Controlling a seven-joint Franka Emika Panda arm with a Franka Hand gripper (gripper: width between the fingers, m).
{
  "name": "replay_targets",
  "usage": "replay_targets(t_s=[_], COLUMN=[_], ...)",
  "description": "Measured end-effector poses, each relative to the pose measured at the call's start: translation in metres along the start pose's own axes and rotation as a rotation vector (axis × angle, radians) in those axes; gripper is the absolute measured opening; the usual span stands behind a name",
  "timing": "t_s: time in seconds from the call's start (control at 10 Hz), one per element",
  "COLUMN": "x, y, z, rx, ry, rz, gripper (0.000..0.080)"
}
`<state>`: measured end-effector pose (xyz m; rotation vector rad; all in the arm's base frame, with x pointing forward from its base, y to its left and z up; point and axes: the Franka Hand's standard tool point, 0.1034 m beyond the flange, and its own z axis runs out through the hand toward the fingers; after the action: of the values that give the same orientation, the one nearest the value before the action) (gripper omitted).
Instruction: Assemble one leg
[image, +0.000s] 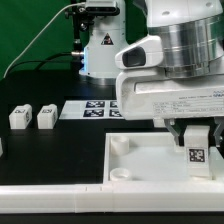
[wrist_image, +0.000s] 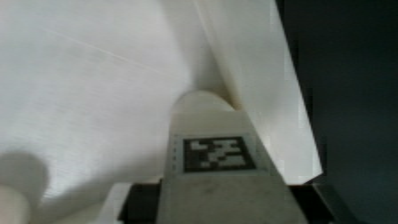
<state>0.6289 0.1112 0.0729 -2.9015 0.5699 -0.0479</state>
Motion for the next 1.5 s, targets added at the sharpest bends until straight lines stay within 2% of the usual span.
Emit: replay_targets(t_s=[0.2,0.4,0.6,0.8,1.1,1.3,1.4,1.5], x=[-0.0005,-0.0005,-0.0016,-0.0012,-0.0045,-0.0054,-0.0055,-0.0055], y=[-0.0006,-0.0009,-0.0015,0.0,-0.0043,-0.0036,-0.0036,-0.0035], z=[0.0002,0.0005,0.0016,0.0014,0.0009,0.002,0.0021,0.0021], rx=[0.0,-0.002,0.008,0.035,0.016,0.014,0.015,0.016], ry=[0.001,0.002,-0.007,-0.035,-0.074,-0.074,-0.074,-0.074], rz=[0.025,0.174,0.368,0.472,0.536,0.535,0.515,0.494], gripper=[0.0293,0.0293,0.0293,0.0293,0.0293,0.0293,0.0389,0.0541])
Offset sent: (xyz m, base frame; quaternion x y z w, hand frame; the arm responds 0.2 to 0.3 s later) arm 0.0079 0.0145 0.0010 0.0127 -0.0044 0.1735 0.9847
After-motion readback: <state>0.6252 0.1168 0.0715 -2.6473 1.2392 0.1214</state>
